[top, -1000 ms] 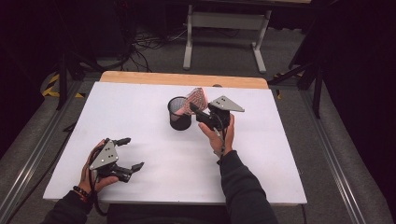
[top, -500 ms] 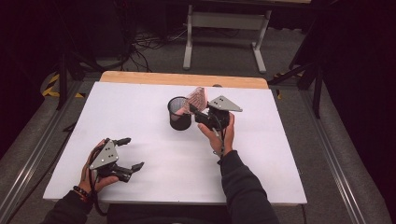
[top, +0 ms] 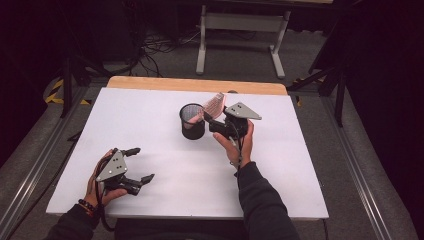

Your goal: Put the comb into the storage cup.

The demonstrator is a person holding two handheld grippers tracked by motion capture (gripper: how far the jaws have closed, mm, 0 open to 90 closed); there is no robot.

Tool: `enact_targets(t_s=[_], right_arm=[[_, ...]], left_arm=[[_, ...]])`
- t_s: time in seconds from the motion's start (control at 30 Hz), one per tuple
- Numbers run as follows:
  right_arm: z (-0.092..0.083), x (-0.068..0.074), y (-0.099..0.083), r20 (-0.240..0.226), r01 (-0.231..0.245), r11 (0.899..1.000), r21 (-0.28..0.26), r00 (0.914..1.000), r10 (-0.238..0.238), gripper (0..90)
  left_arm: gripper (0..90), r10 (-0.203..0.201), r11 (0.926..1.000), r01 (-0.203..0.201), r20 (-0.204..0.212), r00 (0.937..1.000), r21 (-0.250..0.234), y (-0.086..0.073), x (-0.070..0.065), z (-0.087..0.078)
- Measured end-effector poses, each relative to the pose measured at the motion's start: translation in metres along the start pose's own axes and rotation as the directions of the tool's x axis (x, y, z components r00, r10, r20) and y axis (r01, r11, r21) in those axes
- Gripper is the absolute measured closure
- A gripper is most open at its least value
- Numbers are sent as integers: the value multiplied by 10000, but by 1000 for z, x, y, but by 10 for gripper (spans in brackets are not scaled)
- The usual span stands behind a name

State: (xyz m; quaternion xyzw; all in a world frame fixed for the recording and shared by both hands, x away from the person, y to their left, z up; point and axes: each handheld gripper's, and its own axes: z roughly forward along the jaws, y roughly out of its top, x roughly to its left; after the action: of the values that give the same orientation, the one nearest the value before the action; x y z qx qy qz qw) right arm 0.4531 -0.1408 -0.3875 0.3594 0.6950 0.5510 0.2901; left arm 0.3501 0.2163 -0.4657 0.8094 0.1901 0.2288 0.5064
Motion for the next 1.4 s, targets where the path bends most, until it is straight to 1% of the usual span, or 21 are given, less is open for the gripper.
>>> enact_targets(t_s=[0.13, 0.2, 0.43, 0.53, 0.7, 0.8, 0.83, 0.9, 0.93, 1.07, 1.13, 1.2, 1.27, 1.4], right_arm=[[0, 0, -1, 82, 45, 10000, 49, 10000, -46, 333], [-1, -1, -1, -3, -44, 10000, 20, 10000, 44, 330], [-2, 1, -1, 31, 111, 9999, -15, 9999, -111, 308], [-3, 2, 0, 116, 302, 9995, -5, 9995, -302, 299], [-5, 3, 2, 145, 452, 9990, -53, 9989, -451, 260], [-5, 4, 2, 269, 651, 9979, 17, 9975, -651, 235], [-4, 5, 3, 358, 745, 9972, 48, 9966, -746, 220], [-3, 7, 3, 735, 1064, 9938, 319, 9914, -1085, 188], [-3, 7, 3, 749, 1115, 9930, 379, 9906, -1141, 184], [-3, 8, 3, 837, 1137, 9929, 361, 9897, -1164, 158], [-3, 8, 4, 996, 1161, 9924, 416, 9878, -1197, 129], [-2, 8, 4, 1008, 1278, 9902, 566, 9860, -1330, 85], [-3, 8, 4, 893, 1240, 9907, 557, 9877, -1286, 79], [-4, 8, 5, 940, 1277, 9902, 560, 9867, -1326, 65]], left_arm=[[59, 4, 10000, -4, 10, 10000, 14, 0, 0, 0], [59, 40, 10000, -40, 21, 10000, 38, 0, 0, 0], [59, 43, 10000, -44, 40, 10000, 43, 0, 1, 0], [59, 24, 10000, -24, 52, 10000, 58, 0, 1, 0], [59, 87, 9999, -88, 74, 9999, 103, 0, 0, 1], [59, 78, 9999, -79, 79, 9999, 107, 0, 0, 1], [59, 91, 9999, -92, 61, 9999, 102, 0, 0, 1], [60, 115, 9999, -115, 54, 9999, 91, 0, -1, 1], [60, 111, 9999, -112, 65, 9999, 98, 0, -1, 1], [60, 124, 9999, -125, 87, 9999, 107, 0, -1, 1], [60, 122, 9999, -123, 71, 9999, 112, 0, 0, 1], [60, 125, 9999, -126, 73, 9999, 118, 0, 0, 1], [61, 126, 9998, -127, 84, 9999, 127, 0, -1, 1], [61, 109, 9999, -110, 88, 9999, 131, 0, -1, 1]])
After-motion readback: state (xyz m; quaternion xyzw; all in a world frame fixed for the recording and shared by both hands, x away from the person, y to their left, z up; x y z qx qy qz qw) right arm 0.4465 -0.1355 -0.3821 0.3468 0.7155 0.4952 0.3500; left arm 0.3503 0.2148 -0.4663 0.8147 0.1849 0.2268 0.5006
